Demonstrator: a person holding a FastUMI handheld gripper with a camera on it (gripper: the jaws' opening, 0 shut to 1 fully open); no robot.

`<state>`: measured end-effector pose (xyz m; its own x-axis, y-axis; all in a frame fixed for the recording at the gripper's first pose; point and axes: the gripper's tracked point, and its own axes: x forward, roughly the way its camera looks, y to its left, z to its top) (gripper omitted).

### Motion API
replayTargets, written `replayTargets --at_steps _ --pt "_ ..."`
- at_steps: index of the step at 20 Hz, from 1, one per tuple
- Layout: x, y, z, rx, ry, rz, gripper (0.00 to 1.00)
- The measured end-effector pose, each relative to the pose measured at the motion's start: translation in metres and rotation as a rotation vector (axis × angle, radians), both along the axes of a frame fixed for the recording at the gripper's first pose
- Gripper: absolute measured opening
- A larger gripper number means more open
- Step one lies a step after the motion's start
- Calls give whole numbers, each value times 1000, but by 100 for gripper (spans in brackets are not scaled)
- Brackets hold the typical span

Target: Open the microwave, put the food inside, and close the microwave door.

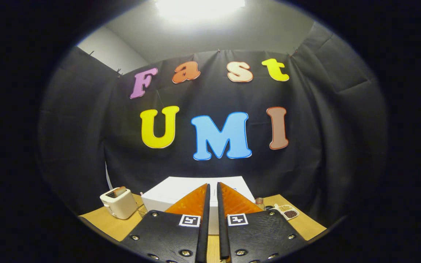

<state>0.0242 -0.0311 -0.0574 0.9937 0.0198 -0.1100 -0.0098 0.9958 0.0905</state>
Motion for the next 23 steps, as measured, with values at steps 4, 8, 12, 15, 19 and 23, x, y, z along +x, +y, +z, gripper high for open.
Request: replayTargets --at_steps 4,8,12,15,19,23 --pt "-9 6 36 -44 -37 -10 13" --pt "-17 20 53 -24 -56 12 15" --pt "-16 15 57 39 -48 -17 89" --pt "-15 2 58 -31 -57 -82 98" --pt "-21 14 61 -72 -70 -36 99" --pt "-27 22 68 -56 -91 -17 98"
